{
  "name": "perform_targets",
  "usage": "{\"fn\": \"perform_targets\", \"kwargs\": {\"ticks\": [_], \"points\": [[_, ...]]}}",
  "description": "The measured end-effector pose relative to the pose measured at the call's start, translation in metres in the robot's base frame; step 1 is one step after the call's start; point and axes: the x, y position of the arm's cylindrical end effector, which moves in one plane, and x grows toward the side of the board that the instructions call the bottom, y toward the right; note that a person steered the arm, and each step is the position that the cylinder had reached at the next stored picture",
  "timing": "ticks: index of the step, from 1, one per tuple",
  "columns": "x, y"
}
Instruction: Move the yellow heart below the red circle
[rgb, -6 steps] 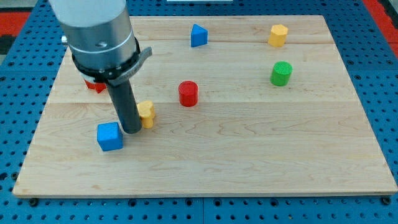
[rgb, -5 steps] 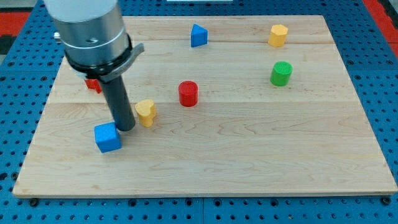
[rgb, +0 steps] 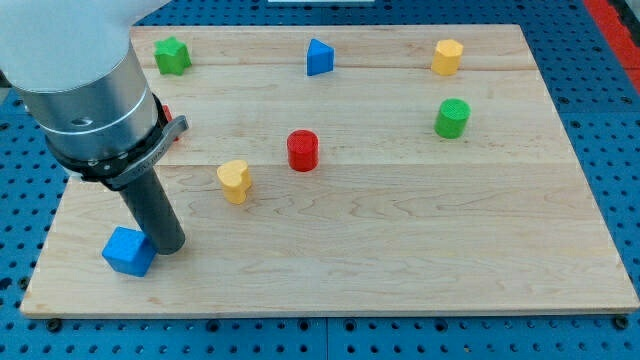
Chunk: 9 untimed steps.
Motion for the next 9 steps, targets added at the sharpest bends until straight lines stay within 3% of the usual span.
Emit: {"fn": "perform_targets", "kwargs": {"ticks": [1, 2, 3, 4, 6, 8, 9], "points": [[-0.031, 0.008], [-0.095, 0.011], [-0.12, 0.053], [-0.081, 0.067], [-0.097, 0.037], [-0.038, 0.021], [-0.006, 0.083]]}}
